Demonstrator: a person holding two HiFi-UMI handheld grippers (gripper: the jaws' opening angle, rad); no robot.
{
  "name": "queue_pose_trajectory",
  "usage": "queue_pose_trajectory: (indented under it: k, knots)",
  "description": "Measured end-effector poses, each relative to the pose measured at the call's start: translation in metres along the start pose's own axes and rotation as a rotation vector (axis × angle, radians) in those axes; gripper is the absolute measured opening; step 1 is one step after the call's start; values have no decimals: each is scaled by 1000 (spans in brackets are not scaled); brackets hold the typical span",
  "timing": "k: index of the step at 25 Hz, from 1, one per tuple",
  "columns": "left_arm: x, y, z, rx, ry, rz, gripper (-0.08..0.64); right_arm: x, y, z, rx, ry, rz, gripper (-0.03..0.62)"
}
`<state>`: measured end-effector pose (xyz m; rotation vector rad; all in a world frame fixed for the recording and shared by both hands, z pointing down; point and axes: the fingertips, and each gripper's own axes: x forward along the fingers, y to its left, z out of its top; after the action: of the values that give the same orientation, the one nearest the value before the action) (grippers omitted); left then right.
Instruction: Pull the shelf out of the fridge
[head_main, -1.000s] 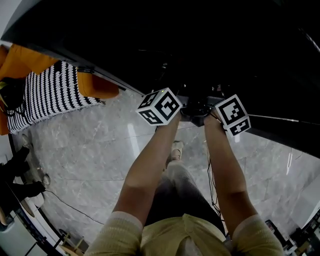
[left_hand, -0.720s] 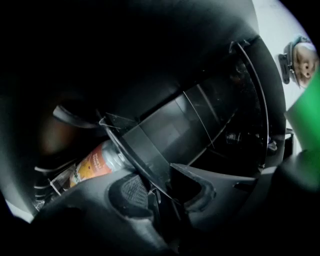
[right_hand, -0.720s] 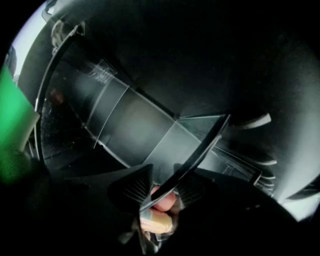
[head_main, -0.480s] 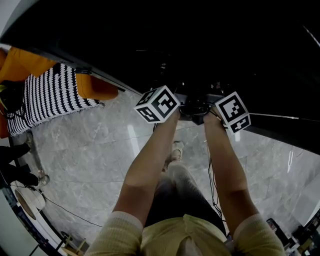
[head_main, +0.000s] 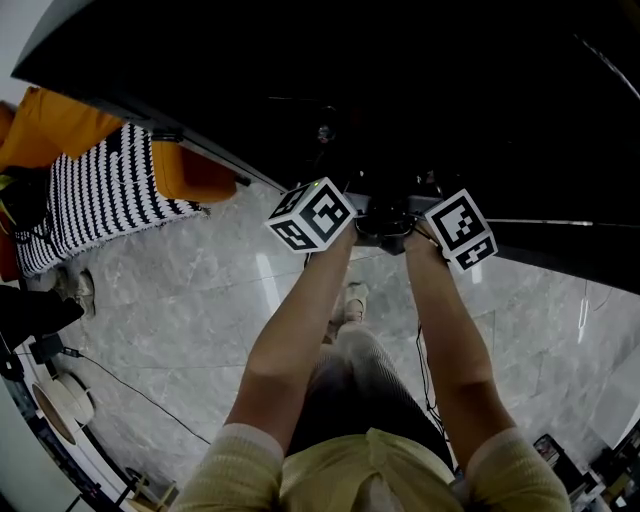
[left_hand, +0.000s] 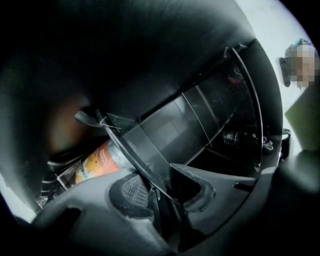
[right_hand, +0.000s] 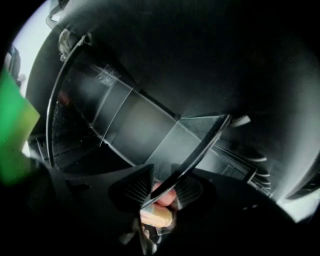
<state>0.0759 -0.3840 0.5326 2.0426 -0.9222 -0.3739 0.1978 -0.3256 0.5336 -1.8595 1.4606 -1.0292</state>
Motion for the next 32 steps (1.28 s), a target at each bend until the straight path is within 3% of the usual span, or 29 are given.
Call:
queue_pose_trajectory:
  k: [20,32]
  knots:
    - [-48,-7,-15,1,28,-13,115,-48,1,-18,5,2,1,123]
    - [-70,-9,-21,-46,34,-27,104,-69,1,-28,0,-1,-14,123]
